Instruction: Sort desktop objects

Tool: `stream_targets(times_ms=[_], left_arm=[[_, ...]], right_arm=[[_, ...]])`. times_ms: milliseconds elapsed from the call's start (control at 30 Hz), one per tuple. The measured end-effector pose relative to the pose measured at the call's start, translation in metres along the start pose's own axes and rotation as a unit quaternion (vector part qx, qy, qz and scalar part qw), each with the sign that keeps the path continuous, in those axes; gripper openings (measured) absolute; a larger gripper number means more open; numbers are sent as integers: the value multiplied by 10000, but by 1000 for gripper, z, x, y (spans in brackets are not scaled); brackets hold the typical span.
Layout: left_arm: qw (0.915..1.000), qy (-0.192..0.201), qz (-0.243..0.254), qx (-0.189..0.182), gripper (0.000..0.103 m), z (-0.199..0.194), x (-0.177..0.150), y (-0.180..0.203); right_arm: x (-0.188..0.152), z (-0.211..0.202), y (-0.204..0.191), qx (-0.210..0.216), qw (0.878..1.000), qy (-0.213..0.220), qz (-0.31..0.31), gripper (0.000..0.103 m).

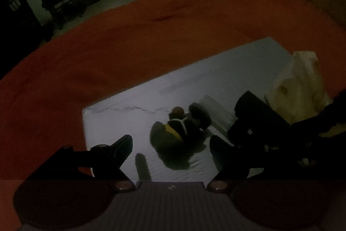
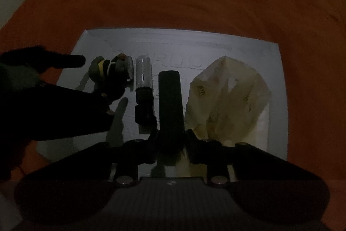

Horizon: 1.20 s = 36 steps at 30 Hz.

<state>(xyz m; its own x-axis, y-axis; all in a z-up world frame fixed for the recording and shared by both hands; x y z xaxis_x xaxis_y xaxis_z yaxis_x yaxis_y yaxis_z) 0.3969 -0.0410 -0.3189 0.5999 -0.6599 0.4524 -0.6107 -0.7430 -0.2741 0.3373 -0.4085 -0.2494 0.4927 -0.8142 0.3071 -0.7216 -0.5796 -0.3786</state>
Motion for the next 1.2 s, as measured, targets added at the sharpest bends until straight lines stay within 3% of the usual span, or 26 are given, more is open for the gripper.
stream_targets(times_ms=[367, 467, 533, 600, 700, 1200], left_arm=[[9993, -30, 270, -269, 77, 10, 3, 1], [9990, 5, 268, -364, 78, 12, 3, -1], [9988, 37, 182, -455, 73, 15, 2, -5], [9978, 136, 97, -634, 52, 14, -1, -6], [9970, 214, 229, -712, 32, 8, -6, -4], [9932, 203, 720, -897, 30, -11, -35, -5]], right_arm=[[-1, 9, -9, -84, 9999, 87, 29, 34], [-1, 12, -12, -108, 9999, 94, 51, 41], [-1, 12, -15, -127, 9999, 92, 23, 44], [-1, 12, -15, -127, 9999, 97, 21, 44], [-1, 11, -13, -94, 9999, 109, 63, 44], [4, 6, 1, 32, 9998, 105, 174, 43]])
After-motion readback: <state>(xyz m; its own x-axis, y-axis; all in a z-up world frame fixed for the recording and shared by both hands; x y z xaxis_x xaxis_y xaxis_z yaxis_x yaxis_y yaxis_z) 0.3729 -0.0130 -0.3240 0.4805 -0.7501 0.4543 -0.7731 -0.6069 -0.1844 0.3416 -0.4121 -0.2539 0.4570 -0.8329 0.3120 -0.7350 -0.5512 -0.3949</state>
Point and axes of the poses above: each gripper's, at about its wrist camera, not at the fingertips, and z roughly the way its jaws point, y to its right, x to its top, the point moved 8 cm from there along z, roughly the way its jaws point, and after that the axes turned 15 degrees about z, right-handed, at the moved point
